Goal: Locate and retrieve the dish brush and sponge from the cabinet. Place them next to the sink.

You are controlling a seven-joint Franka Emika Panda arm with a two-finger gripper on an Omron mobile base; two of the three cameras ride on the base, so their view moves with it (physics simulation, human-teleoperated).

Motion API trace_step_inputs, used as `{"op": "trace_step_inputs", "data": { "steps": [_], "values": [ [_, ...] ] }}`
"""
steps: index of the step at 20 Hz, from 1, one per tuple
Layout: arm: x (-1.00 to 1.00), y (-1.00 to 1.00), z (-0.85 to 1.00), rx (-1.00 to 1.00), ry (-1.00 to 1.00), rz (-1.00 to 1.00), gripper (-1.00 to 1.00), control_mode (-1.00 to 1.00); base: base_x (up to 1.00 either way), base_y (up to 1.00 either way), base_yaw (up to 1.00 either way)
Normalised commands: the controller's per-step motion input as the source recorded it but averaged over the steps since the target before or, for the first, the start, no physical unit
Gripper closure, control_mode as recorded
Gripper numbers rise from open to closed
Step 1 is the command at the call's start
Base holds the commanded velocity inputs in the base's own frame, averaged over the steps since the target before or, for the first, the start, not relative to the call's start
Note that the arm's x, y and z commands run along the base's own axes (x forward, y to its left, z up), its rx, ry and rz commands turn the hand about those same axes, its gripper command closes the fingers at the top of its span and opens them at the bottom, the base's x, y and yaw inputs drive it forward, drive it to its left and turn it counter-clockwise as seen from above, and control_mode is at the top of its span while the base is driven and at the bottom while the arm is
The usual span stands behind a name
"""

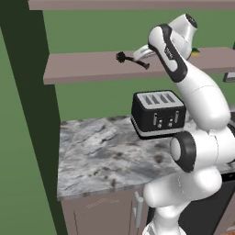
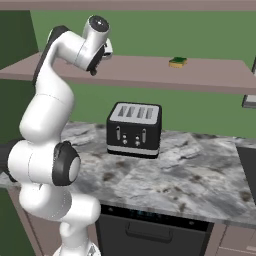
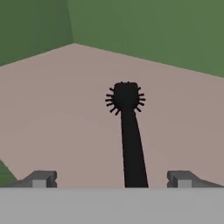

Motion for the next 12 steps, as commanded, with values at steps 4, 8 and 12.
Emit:
{"op": "trace_step_inputs", "data": {
  "steps": [4,8,12],
  "values": [
    [0.32,0.00,-0.17,-0.08,0.00,0.02,-1.00,-1.00,0.00,0.00,0.00],
    [0.36,0.03,-0.07,-0.05,-0.01,-0.06,-1.00,-1.00,0.00,0.00,0.00],
    [0.16,0.02,-0.12,-0.02,-0.01,-0.05,-1.00,-1.00,0.00,0.00,0.00]
  ]
}}
